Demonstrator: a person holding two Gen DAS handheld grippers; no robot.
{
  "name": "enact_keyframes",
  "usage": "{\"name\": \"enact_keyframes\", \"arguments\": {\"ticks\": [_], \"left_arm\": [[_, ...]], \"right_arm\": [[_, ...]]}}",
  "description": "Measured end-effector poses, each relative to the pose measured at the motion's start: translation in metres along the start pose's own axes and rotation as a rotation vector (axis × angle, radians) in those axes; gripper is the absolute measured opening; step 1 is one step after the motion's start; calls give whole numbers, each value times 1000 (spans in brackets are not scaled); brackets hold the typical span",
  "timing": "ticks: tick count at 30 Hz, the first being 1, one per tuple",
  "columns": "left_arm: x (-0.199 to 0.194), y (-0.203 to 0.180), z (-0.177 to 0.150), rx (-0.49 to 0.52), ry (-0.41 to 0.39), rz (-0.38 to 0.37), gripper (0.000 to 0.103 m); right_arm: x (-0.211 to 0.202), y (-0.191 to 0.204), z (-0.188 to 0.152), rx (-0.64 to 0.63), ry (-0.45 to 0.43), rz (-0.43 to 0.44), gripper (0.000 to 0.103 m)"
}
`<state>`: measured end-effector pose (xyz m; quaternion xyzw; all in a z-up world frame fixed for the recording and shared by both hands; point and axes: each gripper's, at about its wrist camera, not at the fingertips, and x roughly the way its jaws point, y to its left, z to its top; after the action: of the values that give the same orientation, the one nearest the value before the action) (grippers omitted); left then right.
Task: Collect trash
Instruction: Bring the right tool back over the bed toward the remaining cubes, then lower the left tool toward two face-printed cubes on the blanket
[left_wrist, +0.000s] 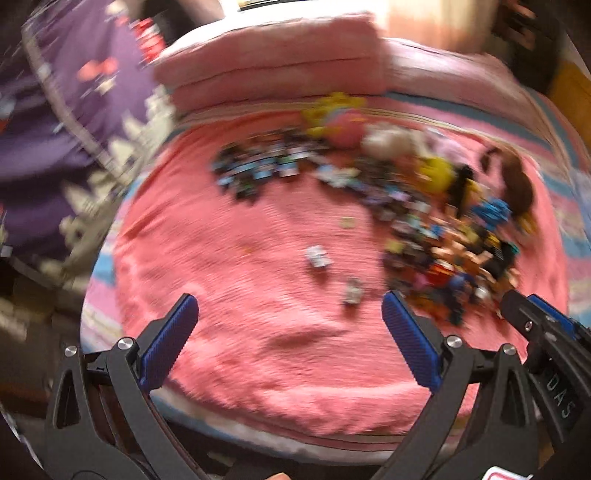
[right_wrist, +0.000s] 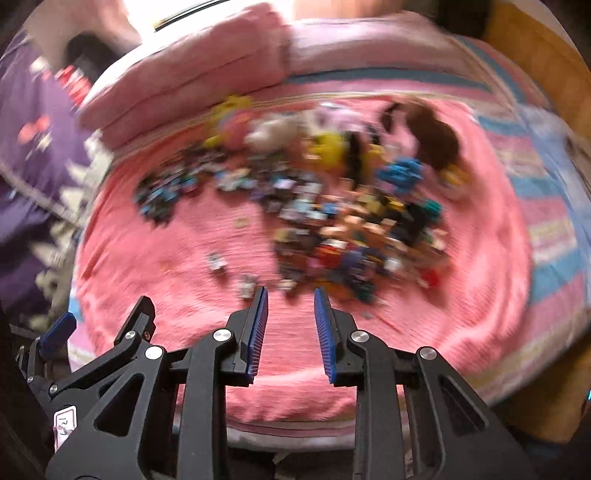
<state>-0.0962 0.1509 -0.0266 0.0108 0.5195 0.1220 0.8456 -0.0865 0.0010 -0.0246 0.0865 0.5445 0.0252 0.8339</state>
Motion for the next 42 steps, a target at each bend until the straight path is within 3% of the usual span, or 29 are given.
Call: {"name": "enact_keyframes", "arguments": {"ticks": [5,12,27,42], "left_arm": [[3,53,-8,-134,32,69,96],[16,97,-9,-203,49,89,96],[72,114,42,-177,64,-7,96],[125,124,53,-180,153,9,96]], "right_arm": [[10,52,0,-135,33,59,29],[21,99,-2,-213,47,62,30],[52,141,42,-210,17,-49,30],[119,145,53,-163,151,-45,43]]}}
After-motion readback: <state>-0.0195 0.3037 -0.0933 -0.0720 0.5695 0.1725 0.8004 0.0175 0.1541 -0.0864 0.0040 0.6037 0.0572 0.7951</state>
